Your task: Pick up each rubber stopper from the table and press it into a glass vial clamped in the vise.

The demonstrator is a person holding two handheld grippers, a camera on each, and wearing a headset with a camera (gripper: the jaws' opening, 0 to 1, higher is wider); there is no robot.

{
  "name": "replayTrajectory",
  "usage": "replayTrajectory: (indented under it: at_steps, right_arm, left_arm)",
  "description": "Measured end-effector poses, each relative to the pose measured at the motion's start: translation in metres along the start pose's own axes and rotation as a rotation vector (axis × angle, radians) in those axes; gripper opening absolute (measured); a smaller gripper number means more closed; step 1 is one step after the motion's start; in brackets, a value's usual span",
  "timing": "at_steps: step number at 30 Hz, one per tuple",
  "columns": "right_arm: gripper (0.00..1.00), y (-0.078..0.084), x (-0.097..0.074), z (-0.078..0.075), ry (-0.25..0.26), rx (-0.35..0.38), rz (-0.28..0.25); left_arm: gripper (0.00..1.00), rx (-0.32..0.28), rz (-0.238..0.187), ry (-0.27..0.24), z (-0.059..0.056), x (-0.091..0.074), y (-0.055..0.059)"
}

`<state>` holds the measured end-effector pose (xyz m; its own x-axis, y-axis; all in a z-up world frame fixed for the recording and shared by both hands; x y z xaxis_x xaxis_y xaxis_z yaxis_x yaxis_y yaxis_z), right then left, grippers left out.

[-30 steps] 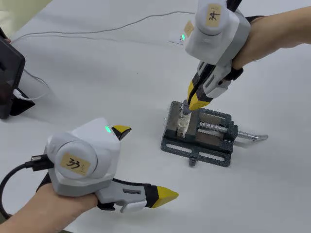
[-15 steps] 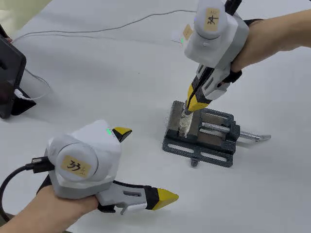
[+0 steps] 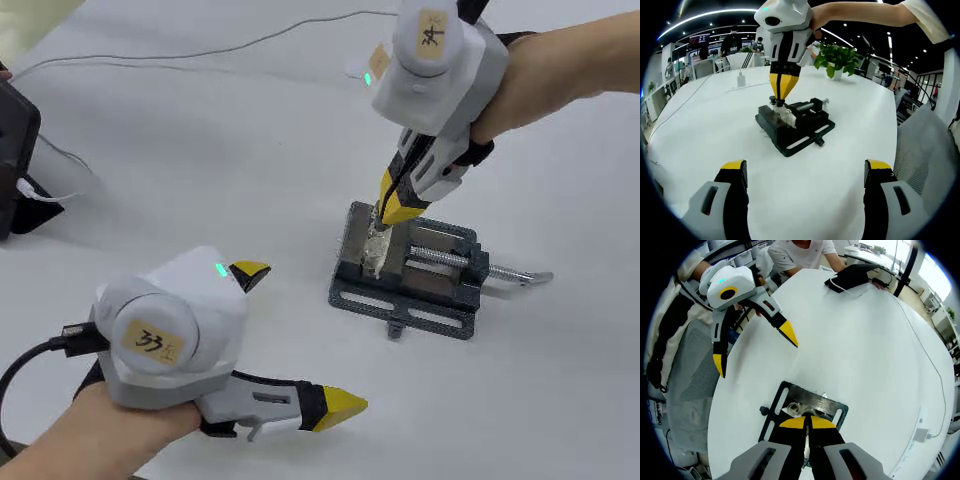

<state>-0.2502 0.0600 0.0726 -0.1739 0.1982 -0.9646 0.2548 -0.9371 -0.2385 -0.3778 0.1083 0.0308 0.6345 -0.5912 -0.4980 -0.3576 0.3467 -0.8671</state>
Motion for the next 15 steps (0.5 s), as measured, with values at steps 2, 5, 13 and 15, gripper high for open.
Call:
replayTrajectory:
  at_steps: [2, 5, 13, 15]
  right_arm:
    - [0.00, -0.0004, 0.0007, 0.0002, 0.005, 0.009, 0.002]
    - [0.00, 0.0004, 0.0017, -0.0025, -0.004, 0.031, 0.001]
    - [0.00, 0.0003, 0.0028, -0.0016, -0.030, 0.063, 0.030]
    - [0.00, 0.0002, 0.0029, -0.0019, -0.032, 0.069, 0.031]
  left_arm:
    - [0.97, -0.004, -0.002, 0.002, -0.0005, 0.0010, -0.0001]
    - [0.97, -0.006, -0.004, 0.003, -0.0008, 0.0028, -0.0003]
    - [0.96, -0.020, -0.014, 0.000, 0.0023, 0.0051, -0.0008]
    - [0.96, -0.023, -0.017, -0.002, 0.0038, 0.0053, -0.0011]
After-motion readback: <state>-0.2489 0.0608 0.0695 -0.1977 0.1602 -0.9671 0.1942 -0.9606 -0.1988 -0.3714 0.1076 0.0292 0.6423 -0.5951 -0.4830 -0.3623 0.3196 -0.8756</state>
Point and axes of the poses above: the centre of the closed fingertips' face, and the gripper's own axes: x roughly forward along the fingers, z roughly to its left, y roughly out of its underside, the point moved 4 cm from there along -x, roughly backward along the fingers, and after that the axes turned 11 degrees about x, right-handed, at the moved point
